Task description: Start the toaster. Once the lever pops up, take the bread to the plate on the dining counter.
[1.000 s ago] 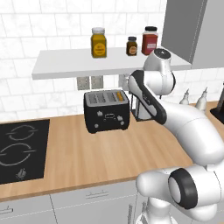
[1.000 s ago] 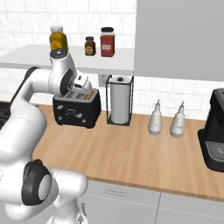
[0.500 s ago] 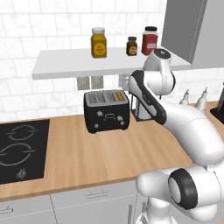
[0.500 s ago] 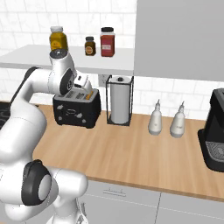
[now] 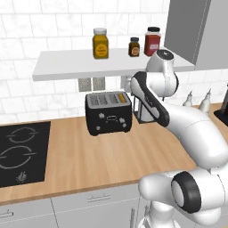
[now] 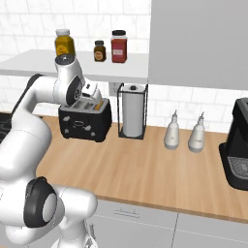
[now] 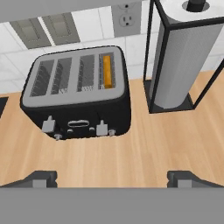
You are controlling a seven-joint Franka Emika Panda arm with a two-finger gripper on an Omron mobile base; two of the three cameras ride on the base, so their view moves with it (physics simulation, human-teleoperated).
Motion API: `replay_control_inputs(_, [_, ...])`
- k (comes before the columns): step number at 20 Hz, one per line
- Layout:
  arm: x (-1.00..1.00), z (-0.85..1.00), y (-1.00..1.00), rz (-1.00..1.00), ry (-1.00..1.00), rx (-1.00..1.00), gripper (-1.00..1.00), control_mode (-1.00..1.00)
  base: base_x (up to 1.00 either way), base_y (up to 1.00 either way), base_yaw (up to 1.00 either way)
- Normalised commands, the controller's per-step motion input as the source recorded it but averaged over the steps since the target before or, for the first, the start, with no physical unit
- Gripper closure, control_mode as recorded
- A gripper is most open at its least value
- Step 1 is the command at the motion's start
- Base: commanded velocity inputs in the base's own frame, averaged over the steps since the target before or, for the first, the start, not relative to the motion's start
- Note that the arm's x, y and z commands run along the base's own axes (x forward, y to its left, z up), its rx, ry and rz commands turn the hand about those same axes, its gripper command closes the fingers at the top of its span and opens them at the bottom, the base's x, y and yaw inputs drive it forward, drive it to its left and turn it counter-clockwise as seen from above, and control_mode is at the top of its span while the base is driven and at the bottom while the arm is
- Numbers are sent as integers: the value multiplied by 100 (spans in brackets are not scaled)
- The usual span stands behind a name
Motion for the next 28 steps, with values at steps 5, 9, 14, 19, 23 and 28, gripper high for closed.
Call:
replay_control_inputs(5, [0,0,0,0,0,0,-100,-100,0,0,0])
replay_control_inputs(9, [0,0,0,0,0,0,-100,-100,0,0,0])
replay_control_inputs(14, [0,0,0,0,0,0,-100,-100,0,0,0])
replay_control_inputs(19, [0,0,0,0,0,0,-100,-100,0,0,0])
replay_control_inputs(23, [0,0,0,0,0,0,-100,-100,0,0,0])
replay_control_inputs(28, [0,0,0,0,0,0,-100,-100,0,0,0])
